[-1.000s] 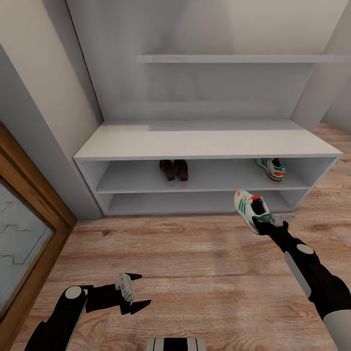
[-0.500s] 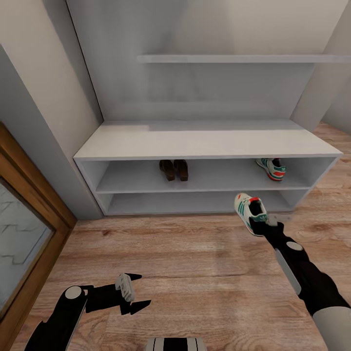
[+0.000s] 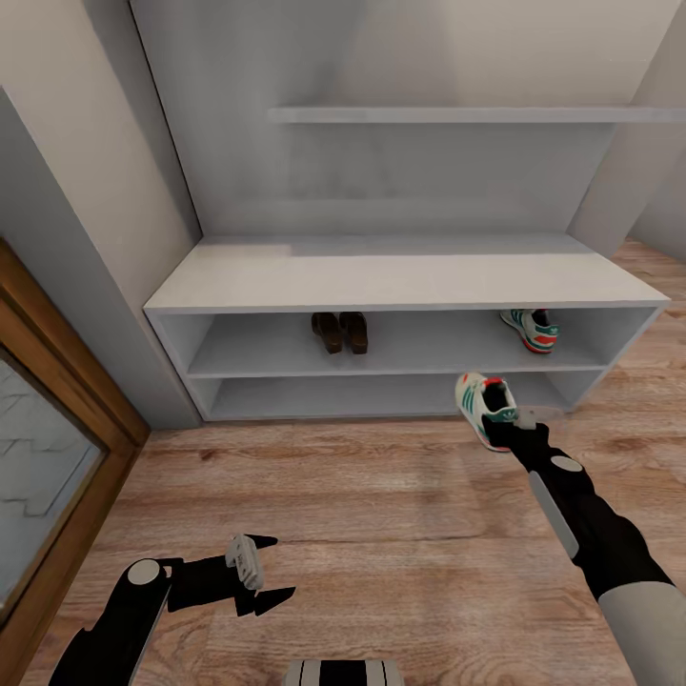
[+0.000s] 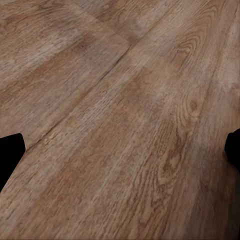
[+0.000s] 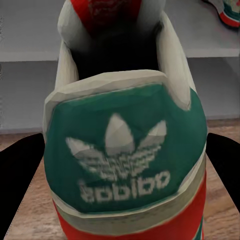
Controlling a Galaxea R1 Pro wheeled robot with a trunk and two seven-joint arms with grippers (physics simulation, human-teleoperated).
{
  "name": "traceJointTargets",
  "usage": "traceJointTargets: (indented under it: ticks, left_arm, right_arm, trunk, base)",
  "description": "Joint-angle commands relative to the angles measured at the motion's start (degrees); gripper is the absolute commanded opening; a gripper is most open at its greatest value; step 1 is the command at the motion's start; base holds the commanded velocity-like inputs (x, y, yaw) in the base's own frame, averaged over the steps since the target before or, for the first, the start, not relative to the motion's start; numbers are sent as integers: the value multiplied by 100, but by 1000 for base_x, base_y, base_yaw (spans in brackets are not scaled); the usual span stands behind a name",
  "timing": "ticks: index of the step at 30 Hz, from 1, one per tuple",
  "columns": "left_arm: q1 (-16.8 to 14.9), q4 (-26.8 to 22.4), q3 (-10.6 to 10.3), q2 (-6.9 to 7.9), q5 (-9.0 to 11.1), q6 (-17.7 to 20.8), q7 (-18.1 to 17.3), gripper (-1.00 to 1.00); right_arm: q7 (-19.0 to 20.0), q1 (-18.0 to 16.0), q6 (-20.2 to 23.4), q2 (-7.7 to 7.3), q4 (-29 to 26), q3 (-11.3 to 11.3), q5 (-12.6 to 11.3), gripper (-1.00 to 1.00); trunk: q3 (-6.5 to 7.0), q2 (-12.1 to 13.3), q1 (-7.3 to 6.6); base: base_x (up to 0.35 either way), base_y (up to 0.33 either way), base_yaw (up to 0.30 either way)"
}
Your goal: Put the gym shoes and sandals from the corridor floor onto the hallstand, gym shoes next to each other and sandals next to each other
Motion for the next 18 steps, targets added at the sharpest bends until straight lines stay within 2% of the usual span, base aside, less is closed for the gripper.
traceJointTargets:
  ticks: [1,18]
  left_arm:
    - [1,0,-1,0,1,0,0,100]
    - [2,0,-5,-8,-3,1,1,100]
  right_arm:
    - [-1,-8,14,0,-44,0,-2,-100]
    - [-28,-85,156,-37,-510,-38,-4,-100]
  trunk:
    - [0,0,0]
    - [0,0,0]
  base:
    - [0,0,0]
    - [0,0,0]
